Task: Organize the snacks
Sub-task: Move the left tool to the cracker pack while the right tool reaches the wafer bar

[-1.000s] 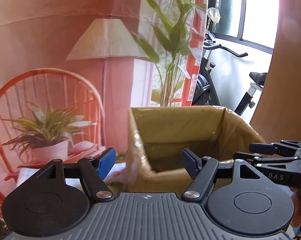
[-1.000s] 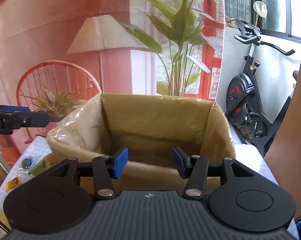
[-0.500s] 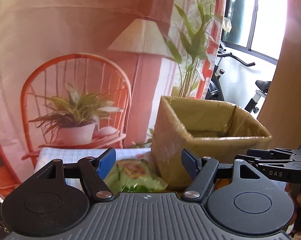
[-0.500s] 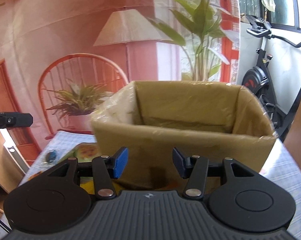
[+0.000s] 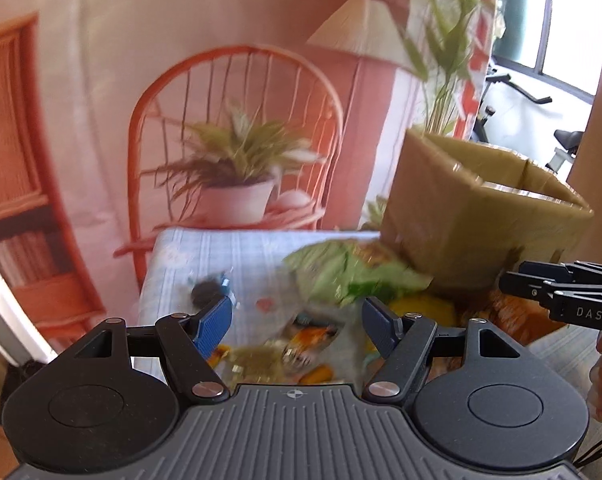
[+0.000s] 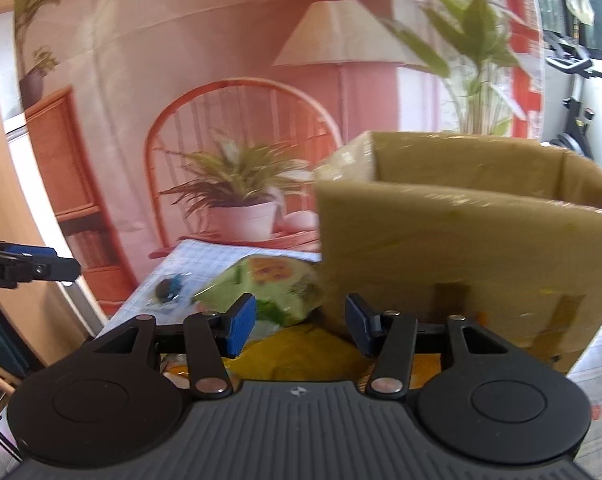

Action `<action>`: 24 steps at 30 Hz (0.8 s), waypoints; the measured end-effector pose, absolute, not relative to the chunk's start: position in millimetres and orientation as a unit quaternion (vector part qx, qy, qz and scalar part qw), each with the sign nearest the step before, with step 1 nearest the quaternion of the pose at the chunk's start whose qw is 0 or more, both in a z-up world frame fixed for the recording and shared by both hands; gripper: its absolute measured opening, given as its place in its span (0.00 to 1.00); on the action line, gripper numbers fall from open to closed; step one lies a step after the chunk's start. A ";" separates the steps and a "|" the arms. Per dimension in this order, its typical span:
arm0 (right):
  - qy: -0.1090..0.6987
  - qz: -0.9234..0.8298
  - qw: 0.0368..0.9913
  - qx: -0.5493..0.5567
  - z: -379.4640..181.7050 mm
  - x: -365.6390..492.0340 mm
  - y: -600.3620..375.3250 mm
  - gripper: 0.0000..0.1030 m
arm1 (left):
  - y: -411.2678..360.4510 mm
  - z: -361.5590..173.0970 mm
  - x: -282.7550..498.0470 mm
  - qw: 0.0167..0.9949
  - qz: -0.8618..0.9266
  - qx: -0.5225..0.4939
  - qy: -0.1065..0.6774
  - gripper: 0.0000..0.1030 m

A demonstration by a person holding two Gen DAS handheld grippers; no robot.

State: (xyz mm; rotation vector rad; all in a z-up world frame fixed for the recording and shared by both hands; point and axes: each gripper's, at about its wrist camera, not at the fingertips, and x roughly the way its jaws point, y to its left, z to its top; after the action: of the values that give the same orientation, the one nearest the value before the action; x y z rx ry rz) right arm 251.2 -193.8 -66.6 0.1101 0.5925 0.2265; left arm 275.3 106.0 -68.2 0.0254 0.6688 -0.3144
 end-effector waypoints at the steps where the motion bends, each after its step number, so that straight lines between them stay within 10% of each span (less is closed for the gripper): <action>1: 0.292 0.116 0.948 0.054 -70.4 250.9 -188.3 0.52 | 110.0 -72.6 275.0 0.931 -0.154 0.011 0.331 0.72; 24: 0.360 0.337 0.866 -0.088 -160.5 214.3 -66.2 0.52 | 155.6 -157.1 248.6 0.899 -0.120 -0.010 0.421 0.72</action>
State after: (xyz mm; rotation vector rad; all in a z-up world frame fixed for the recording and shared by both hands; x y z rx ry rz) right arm 214.3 -66.2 -160.5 -0.1848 0.7536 0.7054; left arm 248.6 155.6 -157.1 -0.0209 0.8714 -0.2489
